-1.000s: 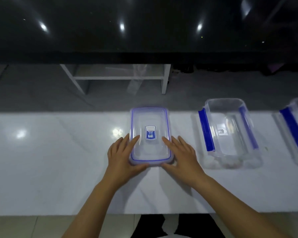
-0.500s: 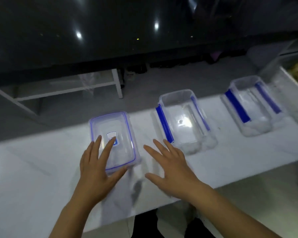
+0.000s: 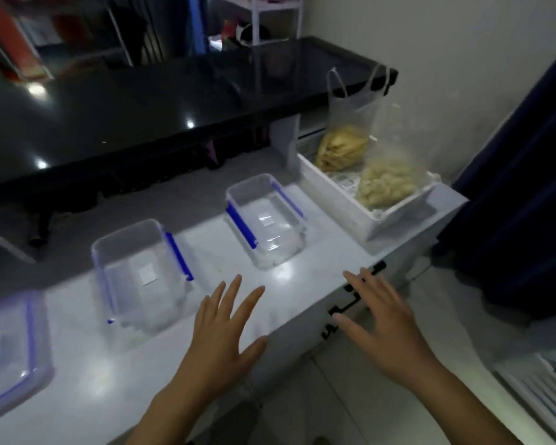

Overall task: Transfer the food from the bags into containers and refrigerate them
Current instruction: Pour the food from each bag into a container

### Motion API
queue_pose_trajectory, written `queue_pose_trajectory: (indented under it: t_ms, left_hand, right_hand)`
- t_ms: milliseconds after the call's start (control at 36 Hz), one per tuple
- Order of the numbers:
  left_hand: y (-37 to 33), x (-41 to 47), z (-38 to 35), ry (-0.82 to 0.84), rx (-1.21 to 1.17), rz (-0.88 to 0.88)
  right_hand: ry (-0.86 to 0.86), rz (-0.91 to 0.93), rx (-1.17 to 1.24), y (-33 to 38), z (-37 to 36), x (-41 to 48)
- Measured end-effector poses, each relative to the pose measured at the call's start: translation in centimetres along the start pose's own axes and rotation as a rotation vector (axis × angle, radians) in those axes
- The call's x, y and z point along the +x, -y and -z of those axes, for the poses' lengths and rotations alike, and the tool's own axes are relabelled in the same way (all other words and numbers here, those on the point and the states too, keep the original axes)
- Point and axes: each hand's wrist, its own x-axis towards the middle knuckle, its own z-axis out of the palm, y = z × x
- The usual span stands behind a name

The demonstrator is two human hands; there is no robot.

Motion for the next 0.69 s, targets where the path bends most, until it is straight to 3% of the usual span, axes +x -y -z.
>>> queue_pose_trajectory:
  t_ms: [278,611,694]
  left_hand:
    - [-11.5,7.0,-1.4,-0.005,-0.137,-0.137]
    - [-17.6,25.7,3.0,-0.347,-0.279,-0.145]
    - [-19.6,31.5,4.3,-0.424,-0.319,-0.167]
  right_hand:
    - [-0.154,-0.032,0.121,-8.9,10.1,1.4]
    - [-0.257,-0.096,0.274,-14.0,18.5,13.0]
    - [-0.235,-0.148,0.449,-14.4,21.0,17.6]
